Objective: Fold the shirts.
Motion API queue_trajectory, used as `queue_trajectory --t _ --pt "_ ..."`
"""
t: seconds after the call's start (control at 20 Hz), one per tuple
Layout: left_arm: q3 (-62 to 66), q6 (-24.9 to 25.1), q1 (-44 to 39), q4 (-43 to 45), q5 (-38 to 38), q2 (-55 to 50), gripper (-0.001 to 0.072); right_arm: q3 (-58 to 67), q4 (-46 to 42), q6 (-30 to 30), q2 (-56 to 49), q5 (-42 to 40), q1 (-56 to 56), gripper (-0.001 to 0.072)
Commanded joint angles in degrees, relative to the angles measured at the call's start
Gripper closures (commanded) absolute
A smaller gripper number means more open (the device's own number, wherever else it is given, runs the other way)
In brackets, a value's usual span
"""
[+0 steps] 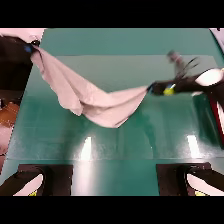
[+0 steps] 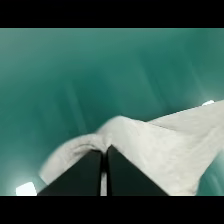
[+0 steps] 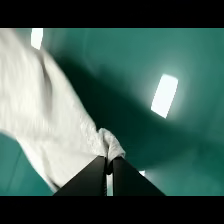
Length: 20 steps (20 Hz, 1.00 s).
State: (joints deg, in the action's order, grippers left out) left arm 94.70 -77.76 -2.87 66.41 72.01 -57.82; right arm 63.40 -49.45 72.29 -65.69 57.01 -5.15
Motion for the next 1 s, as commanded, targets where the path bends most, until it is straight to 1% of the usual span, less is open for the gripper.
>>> queue_trajectory --t 0.0,0.1,0.2,0.3,0.5,0.6,0.75,0.85,0.95 --pt "12.83 -0.02 0.00 0.68 -1.55 0.04 0.0688 15.52 -0.04 0.09 9.29 -1.73 6.64 0.0702" --pt "21.49 -0.04 0.00 0.68 -1.64 0.22 0.0688 24.72 -0.04 0.09 13.22 -1.97 10.86 0.0702" --pt "26.67 -0.02 0.00 0.66 -3.39 1.57 0.0688 32.00 -0.04 0.13 16.52 -0.87 15.10 0.0702" --pt "26.75 0.00 0.00 0.68 -6.47 4.15 0.0688 36.74 -0.07 0.13 19.63 0.13 19.21 0.0702" --pt "26.73 -0.09 0.00 0.39 -7.08 7.39 0.0688 44.59 -0.07 0.83 22.29 5.35 29.83 0.0703" --pt "26.84 -0.26 0.00 -2.05 -7.34 8.13 0.0688 48.46 -0.07 1.64 21.51 8.85 35.95 0.0703" --pt "26.82 -0.24 0.00 -6.29 -7.34 8.17 0.0688 55.34 0.02 6.32 17.64 16.15 42.34 0.0702" --pt "25.27 -0.26 0.00 -6.10 -6.23 8.07 0.0688 58.21 0.07 8.92 14.03 21.57 42.97 0.0703" --pt "20.00 -0.26 0.00 -4.57 -4.96 8.04 0.0688 57.09 1.42 11.78 10.80 25.73 42.25 0.0703"
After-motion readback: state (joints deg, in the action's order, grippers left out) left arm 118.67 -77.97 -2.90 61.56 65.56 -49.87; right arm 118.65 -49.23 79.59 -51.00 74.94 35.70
